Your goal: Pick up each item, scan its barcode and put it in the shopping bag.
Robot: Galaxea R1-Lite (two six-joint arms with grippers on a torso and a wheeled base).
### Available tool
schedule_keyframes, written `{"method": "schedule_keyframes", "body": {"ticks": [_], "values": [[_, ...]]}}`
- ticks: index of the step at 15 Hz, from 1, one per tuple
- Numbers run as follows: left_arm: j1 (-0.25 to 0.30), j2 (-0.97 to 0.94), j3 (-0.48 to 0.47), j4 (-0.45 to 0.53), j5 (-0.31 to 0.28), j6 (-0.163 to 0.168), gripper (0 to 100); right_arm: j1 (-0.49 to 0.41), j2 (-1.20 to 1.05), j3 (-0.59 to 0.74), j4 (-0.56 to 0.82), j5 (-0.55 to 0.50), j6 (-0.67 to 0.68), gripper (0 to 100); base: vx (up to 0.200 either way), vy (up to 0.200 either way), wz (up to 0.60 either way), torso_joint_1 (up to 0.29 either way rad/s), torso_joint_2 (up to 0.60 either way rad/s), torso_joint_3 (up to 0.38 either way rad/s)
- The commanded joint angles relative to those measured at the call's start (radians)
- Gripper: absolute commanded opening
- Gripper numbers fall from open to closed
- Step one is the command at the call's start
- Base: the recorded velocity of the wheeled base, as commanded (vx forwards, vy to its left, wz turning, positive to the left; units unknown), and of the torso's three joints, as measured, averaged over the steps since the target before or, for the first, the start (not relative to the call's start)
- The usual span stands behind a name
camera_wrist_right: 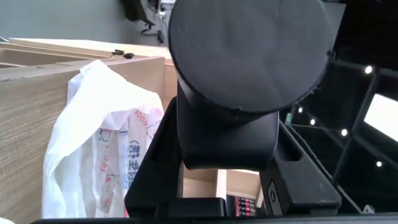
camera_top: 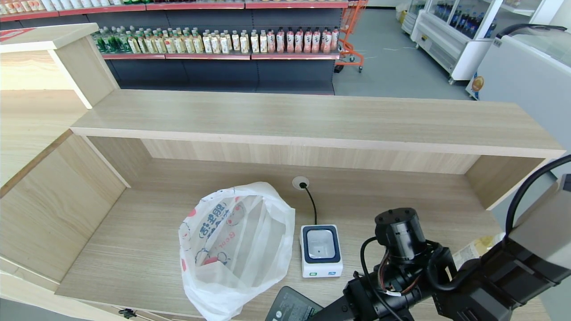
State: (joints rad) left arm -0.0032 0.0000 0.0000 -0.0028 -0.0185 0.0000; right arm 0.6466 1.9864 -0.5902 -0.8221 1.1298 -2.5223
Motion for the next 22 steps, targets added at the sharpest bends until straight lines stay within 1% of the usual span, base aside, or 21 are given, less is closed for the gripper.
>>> {"method": "schedule_keyframes", "body": {"ticks": [1, 4, 6, 8, 22], "values": [[0.000, 0.002, 0.000, 0.000, 0.000, 0.000, 100, -0.005, 0.006, -0.010, 0.000, 0.008, -0.003, 0, 0.000, 0.000, 0.00, 0.000, 0.00, 0.000], [0.000, 0.002, 0.000, 0.000, 0.000, 0.000, 100, -0.001, 0.012, -0.026, 0.001, 0.015, -0.003, 0, 0.000, 0.000, 0.00, 0.000, 0.00, 0.000], [0.000, 0.002, 0.000, 0.000, 0.000, 0.000, 100, 0.036, 0.026, -0.059, 0.003, 0.013, -0.003, 0, 0.000, 0.000, 0.00, 0.000, 0.00, 0.000], [0.000, 0.002, 0.000, 0.000, 0.000, 0.000, 100, 0.048, 0.040, -0.072, 0.001, 0.011, -0.003, 0, 0.000, 0.000, 0.00, 0.000, 0.00, 0.000], [0.000, 0.002, 0.000, 0.000, 0.000, 0.000, 100, 0.048, 0.134, -0.131, 0.003, 0.015, 0.016, 0, 0.000, 0.000, 0.00, 0.000, 0.00, 0.000]]}}
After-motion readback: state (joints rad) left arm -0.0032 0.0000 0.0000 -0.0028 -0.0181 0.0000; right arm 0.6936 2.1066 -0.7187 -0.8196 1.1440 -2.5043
